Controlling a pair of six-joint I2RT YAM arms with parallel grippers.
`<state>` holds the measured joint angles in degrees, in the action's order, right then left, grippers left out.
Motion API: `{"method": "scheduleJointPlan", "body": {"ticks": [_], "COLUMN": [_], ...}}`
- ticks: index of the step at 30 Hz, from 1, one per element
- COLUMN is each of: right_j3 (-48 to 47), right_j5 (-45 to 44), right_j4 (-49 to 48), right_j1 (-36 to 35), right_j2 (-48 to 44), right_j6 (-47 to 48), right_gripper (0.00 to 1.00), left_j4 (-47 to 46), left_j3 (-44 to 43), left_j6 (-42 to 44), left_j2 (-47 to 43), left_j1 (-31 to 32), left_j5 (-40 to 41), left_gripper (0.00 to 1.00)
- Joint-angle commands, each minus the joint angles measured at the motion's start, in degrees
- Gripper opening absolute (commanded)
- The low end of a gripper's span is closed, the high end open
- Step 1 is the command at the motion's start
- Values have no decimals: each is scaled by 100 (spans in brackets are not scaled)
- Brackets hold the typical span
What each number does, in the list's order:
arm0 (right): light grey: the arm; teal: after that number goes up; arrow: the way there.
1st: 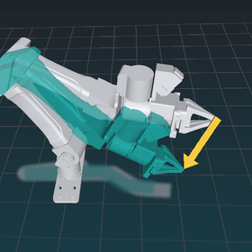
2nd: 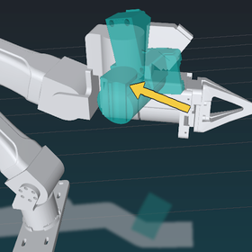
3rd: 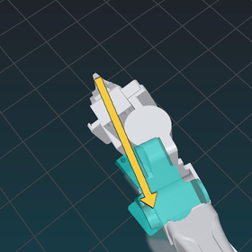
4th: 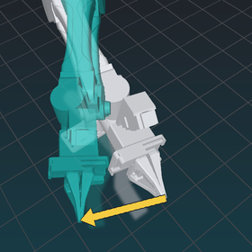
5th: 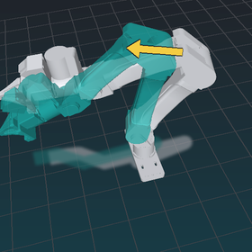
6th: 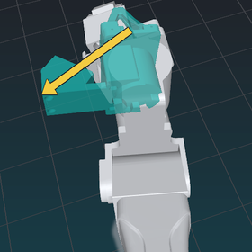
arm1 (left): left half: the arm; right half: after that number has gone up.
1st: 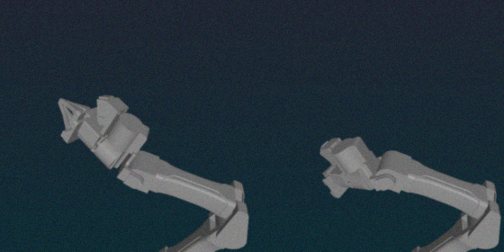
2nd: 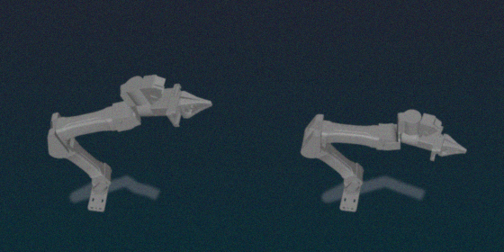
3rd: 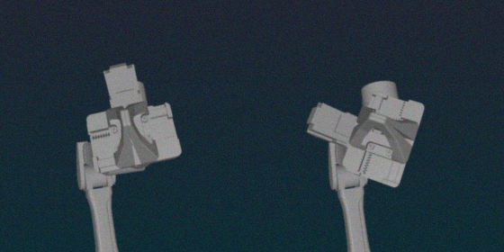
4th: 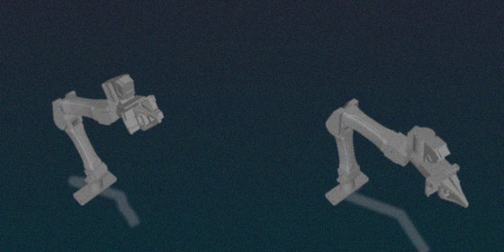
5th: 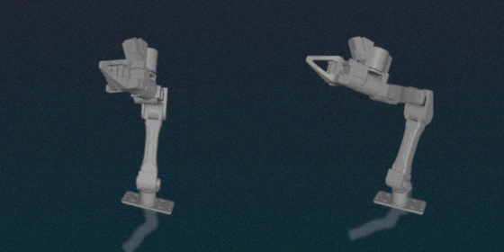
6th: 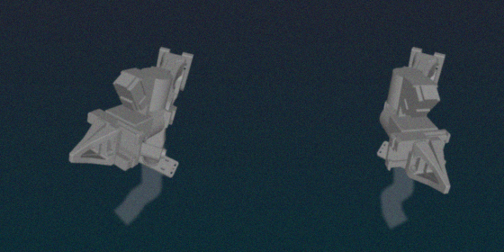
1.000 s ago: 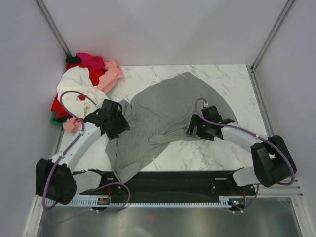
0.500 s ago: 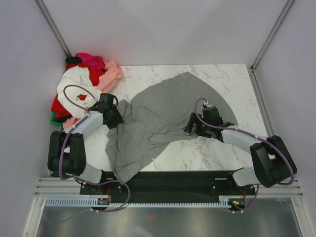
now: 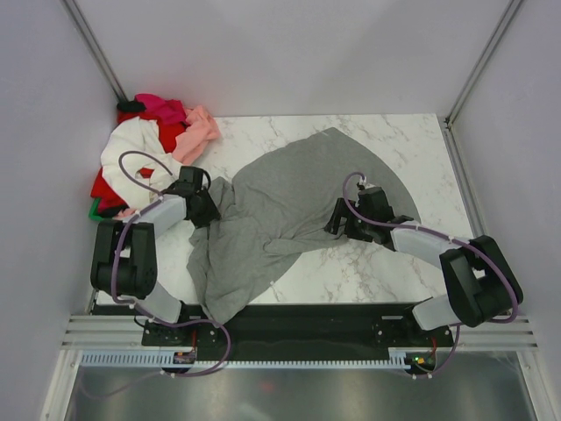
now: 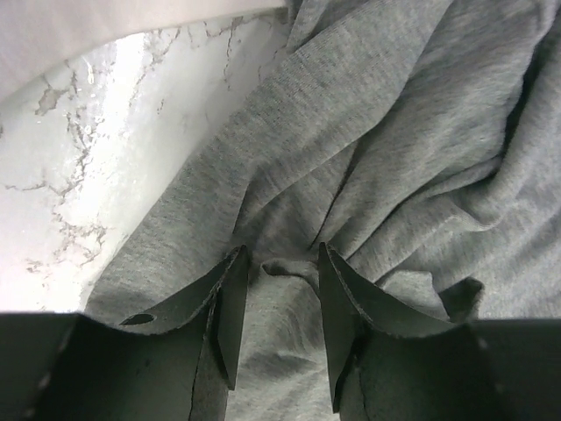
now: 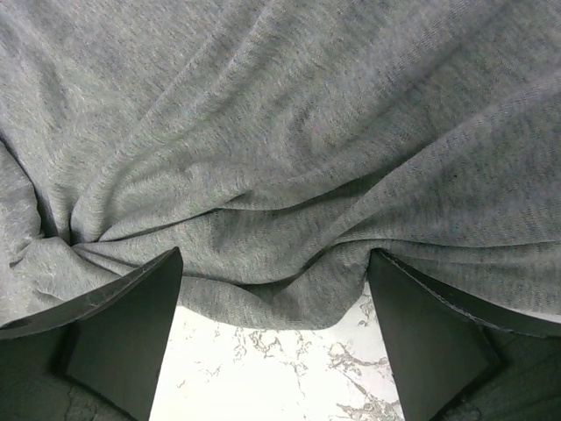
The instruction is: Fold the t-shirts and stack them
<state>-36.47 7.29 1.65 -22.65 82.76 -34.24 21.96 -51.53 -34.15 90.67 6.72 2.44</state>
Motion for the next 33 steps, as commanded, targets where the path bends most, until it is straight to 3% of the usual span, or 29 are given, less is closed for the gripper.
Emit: {"method": "scheduleJointPlan", "body": {"ticks": [1, 6, 13, 14, 21, 33], "right_j3": [87, 87, 78, 87, 87, 78], "right_j5": [71, 71, 71, 80, 80, 88], "right_j4": [266, 257, 248, 248, 248, 248], "right_j1": [-20, -20, -20, -28, -28, -28], "right_j2": [232, 258, 258, 258, 258, 276], "right_j6": [75, 75, 84, 84, 84, 93], "right_gripper": [95, 95, 95, 95, 95, 94], "left_j4": [-262, -280, -253, -201, 124, 301], "left_j3": [-77, -42, -59, -77, -235, -174], "left_j6": [190, 172, 172, 163, 224, 304], "left_j2": [144, 117, -14, -58, -427, -665], "left_j1": [-22, -22, -22, -22, -22, -22], "left_j5": [-121, -164, -217, -217, -103, -217], "left_gripper": [45, 39, 3, 2, 2, 24]}}
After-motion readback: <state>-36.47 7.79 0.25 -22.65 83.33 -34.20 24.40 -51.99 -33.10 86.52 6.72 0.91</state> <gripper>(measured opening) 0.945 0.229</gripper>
